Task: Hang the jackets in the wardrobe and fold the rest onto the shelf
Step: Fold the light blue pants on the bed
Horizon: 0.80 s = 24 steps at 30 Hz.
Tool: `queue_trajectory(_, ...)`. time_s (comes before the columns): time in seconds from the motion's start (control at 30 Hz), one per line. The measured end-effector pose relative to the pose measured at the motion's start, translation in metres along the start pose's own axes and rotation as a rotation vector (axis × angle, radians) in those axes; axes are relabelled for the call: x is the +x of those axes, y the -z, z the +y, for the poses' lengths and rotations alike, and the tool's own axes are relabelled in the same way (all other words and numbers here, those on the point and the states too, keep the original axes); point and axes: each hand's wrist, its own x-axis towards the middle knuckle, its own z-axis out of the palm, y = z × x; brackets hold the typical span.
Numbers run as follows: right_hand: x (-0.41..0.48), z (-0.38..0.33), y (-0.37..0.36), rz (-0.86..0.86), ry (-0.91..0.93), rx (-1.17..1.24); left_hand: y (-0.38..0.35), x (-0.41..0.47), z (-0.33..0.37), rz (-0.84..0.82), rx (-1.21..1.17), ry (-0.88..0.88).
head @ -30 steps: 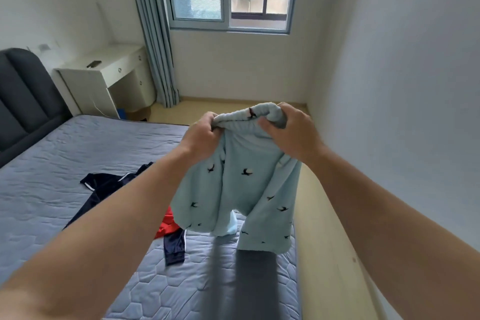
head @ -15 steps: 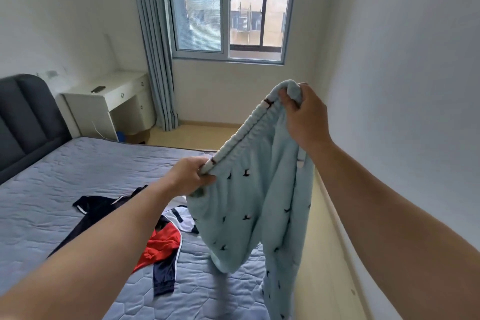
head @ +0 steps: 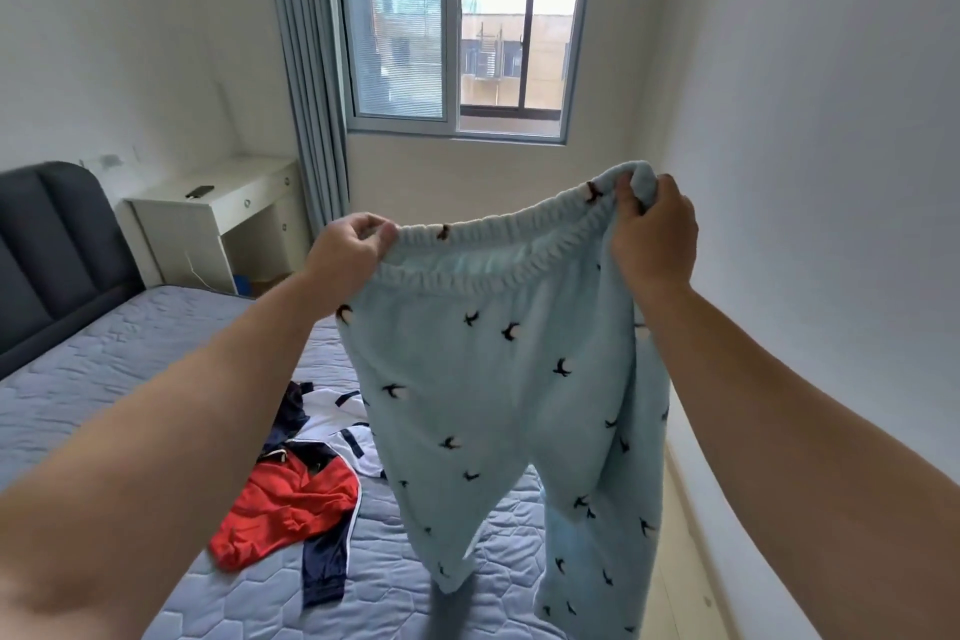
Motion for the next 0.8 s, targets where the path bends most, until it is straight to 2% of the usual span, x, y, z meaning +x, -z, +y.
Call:
queue_trajectory(0.1,0.005,0.003,0.004,0.024,-0.032,-0.007,0.01,-0.001,0.028,-0.2,-0.005,-0.082)
queue_trajectory(0.17,0.009,0.007,0.006,0.045,-0.056,0.01,0.016,-0.002,0.037,-0.285,0.17,-0.144)
queue_trajectory(0.23,0.011,0.011,0.006,0.052,-0.096,0.042,0.018,-0.001,0.042,-0.261,0.328,-0.193)
queue_trajectory(0.37,0.012,0.014,0.005,0.03,-0.113,0.04,0.021,0.004,0.039,-0.24,0.308,-0.256)
queue_trajectory(0.5,0.013,0.015,0.004,-0.088,-0.05,-0.001,0.016,0.012,0.032,-0.084,0.242,-0.24)
queue_trajectory(0.63,0.012,0.016,0.008,-0.203,-0.049,-0.264,0.011,0.024,0.029,0.13,0.29,-0.205)
queue_trajectory(0.8,0.01,0.014,0.004,-0.318,-0.118,-0.146,0.003,0.031,0.037,0.247,0.311,-0.206)
